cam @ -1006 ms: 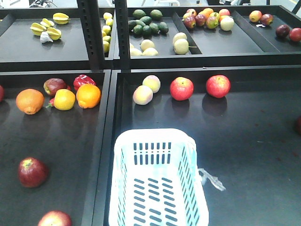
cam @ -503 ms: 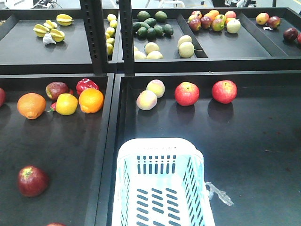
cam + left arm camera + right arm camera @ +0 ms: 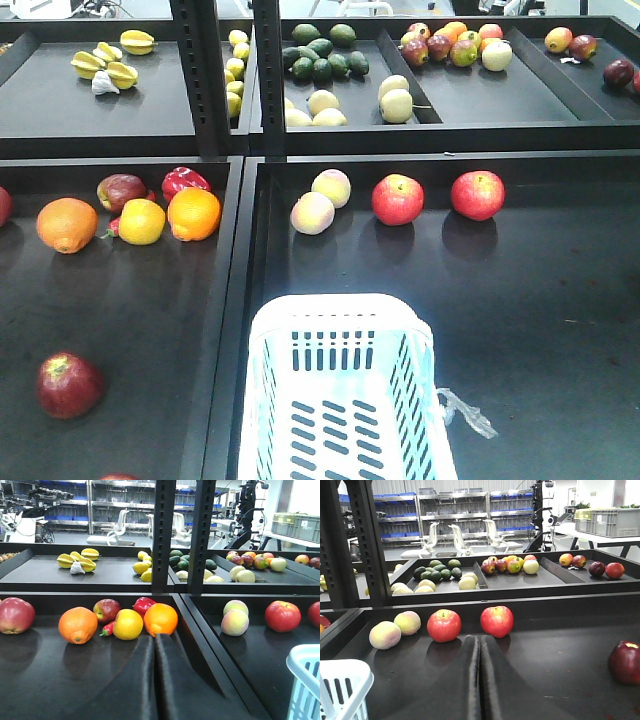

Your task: Pick three apples into basket with both arms

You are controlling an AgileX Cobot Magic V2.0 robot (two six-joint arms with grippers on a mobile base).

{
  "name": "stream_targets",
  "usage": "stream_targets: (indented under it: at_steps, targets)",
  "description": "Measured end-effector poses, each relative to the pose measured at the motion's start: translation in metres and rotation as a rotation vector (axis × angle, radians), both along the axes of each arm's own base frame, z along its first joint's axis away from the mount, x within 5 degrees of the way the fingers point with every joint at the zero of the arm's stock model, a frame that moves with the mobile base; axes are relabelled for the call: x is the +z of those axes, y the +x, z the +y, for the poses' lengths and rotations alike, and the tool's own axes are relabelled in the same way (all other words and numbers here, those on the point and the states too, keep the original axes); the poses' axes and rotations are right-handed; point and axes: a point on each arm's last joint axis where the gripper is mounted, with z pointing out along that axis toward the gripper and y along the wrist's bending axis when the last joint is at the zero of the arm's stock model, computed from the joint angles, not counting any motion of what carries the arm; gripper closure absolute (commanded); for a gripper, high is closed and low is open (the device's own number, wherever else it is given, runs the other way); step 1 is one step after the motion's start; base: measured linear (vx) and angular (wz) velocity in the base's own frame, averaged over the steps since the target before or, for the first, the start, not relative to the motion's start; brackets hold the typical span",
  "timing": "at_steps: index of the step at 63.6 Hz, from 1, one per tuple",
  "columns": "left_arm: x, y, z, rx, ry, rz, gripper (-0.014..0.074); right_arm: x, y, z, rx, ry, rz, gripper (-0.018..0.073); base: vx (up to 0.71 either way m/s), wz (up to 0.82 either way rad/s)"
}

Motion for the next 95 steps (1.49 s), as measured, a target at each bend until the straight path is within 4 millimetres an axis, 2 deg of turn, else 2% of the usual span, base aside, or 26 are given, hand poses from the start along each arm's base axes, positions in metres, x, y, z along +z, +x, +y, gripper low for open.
stream_targets:
  at_steps: [46, 53, 62, 73, 80, 89, 95]
  targets:
    - [0.002, 0.000, 0.000, -0.004, -0.002, -0.024, 0.0603, 0.000, 0.000, 0.000, 0.000, 0.000, 0.001, 0.0568, 0.00, 0.00]
    - [0.006, 0.000, -0.001, -0.012, -0.036, -0.062, 0.0603, 0.000, 0.000, 0.000, 0.000, 0.000, 0.000, 0.0568, 0.00, 0.00]
    - [0.010, -0.001, -0.001, -0.009, -0.094, -0.027, 0.0603, 0.000, 0.000, 0.000, 0.000, 0.000, 0.000, 0.0568, 0.00, 0.00]
    - [0.058, -0.003, 0.000, 0.001, -0.103, -0.003, 0.0603, 0.000, 0.000, 0.000, 0.000, 0.000, 0.000, 0.0568, 0.00, 0.00]
    - [0.100, -0.002, 0.001, 0.012, -0.099, 0.054, 0.0603, 0.000, 0.000, 0.000, 0.000, 0.000, 0.000, 0.0568, 0.00, 0.00]
    - [0.145, 0.010, 0.001, 0.028, -0.029, 0.233, 0.0603, 0.000, 0.000, 0.000, 0.000, 0.000, 0.000, 0.0568, 0.00, 0.00]
    - [0.165, 0.024, 0.000, 0.009, 0.066, 0.357, 0.0603, 0.000, 0.000, 0.000, 0.000, 0.000, 0.000, 0.0568, 0.00, 0.00]
